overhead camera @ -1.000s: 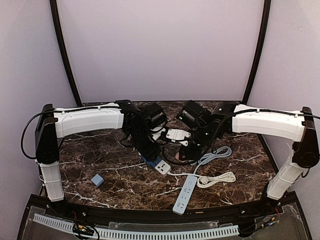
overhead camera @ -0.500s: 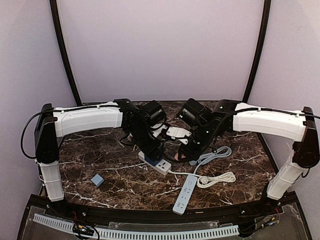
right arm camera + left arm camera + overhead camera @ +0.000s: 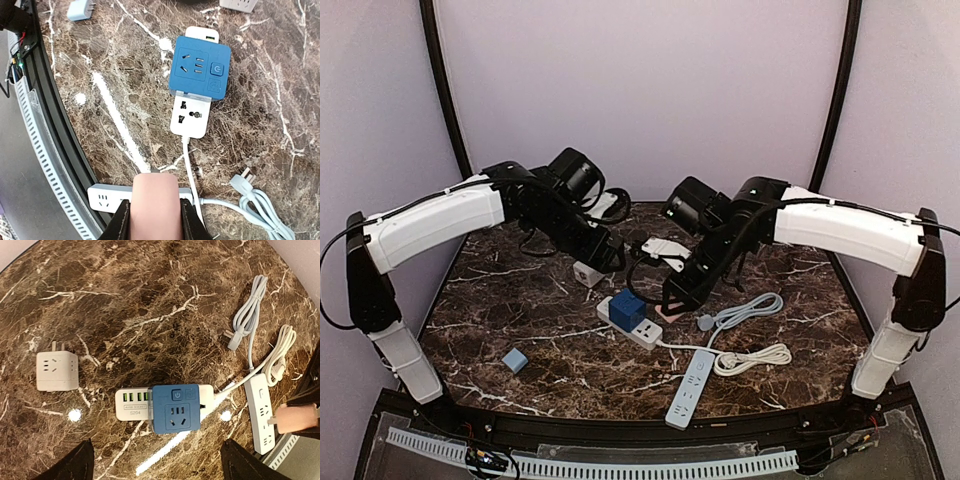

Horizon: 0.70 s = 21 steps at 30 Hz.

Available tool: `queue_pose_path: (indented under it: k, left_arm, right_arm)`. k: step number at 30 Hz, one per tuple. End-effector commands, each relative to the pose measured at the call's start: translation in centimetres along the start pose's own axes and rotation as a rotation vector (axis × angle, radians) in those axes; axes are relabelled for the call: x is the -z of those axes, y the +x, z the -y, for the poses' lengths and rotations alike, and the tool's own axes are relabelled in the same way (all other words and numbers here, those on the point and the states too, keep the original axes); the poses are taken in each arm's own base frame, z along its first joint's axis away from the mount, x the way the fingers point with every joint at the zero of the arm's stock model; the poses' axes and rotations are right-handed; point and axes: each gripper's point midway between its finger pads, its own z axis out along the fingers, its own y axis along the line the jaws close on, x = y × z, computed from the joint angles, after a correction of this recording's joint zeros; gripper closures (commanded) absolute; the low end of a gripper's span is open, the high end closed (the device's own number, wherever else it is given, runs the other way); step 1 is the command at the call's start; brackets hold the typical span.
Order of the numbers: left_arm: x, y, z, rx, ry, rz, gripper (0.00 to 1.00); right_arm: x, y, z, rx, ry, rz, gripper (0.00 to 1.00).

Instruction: Insert the plug

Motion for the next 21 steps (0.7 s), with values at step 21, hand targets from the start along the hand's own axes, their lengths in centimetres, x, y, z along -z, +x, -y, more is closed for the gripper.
queue_pose_path:
  k: [21]
  left_arm:
    - [10.9,1.6,-6.7,0.158,-0.186,0.235,0.19]
  right_arm:
    - [-7.7,-1.1,0.3,-0.106,-0.016,-0.207,1.0]
